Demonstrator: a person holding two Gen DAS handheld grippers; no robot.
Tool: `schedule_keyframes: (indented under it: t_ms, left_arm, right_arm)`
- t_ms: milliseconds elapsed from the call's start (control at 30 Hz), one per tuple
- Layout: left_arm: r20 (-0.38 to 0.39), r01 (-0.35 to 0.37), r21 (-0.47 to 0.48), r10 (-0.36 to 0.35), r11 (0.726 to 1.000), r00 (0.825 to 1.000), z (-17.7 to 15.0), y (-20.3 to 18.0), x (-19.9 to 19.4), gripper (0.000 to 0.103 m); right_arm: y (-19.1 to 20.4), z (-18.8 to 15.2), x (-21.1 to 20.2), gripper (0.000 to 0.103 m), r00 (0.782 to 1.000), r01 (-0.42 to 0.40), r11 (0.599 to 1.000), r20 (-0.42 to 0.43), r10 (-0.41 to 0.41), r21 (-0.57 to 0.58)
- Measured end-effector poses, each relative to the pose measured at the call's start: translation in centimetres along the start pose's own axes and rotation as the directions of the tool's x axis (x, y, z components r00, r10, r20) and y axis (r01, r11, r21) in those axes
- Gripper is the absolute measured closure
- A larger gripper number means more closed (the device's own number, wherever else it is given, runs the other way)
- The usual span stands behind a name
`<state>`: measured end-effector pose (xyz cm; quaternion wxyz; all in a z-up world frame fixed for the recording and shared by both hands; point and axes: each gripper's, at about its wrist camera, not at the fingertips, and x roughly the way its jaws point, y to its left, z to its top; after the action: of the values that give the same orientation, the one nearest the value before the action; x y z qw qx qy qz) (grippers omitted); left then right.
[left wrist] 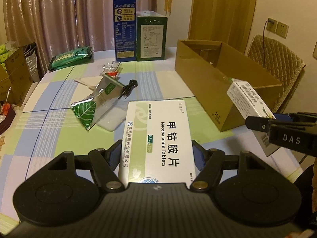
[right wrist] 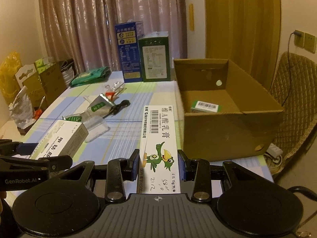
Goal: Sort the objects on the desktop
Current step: 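Carry the Mecobalamin box with the left gripper while the right carries the ointment box to the cardboard box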
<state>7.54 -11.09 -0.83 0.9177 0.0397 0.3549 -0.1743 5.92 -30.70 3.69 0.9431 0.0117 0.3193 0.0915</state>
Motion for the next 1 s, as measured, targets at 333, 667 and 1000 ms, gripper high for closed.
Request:
schedule_keyframes:
  t_ms: [333,667,1000]
  left_arm:
    - [0.025,0.061,0.018,-0.061,0.998,0.998,2.6,-2.9,0.2,0.036]
    - [0.027,0.134,0.015,-0.135,0.991,0.991,6.3,-6.4,2.3,0.036]
    - [0.022,0.177,0.015,-0.177,0.984,0.984,10.1,-9.3,5.4,0.036]
  right_arm:
    - [-3.5,1.6,-2.0,0.068,0.997,0.063,0.997,0.034,-0.065,0.046]
    - [-7.9,4.5,-1.8,0.068,0.993,0.105,0.993,0.042,-0.107,0.063]
    - [-11.3,6.7,0.1,0.068,0.994,0.106,0.992,0.024,-0.108,0.069]
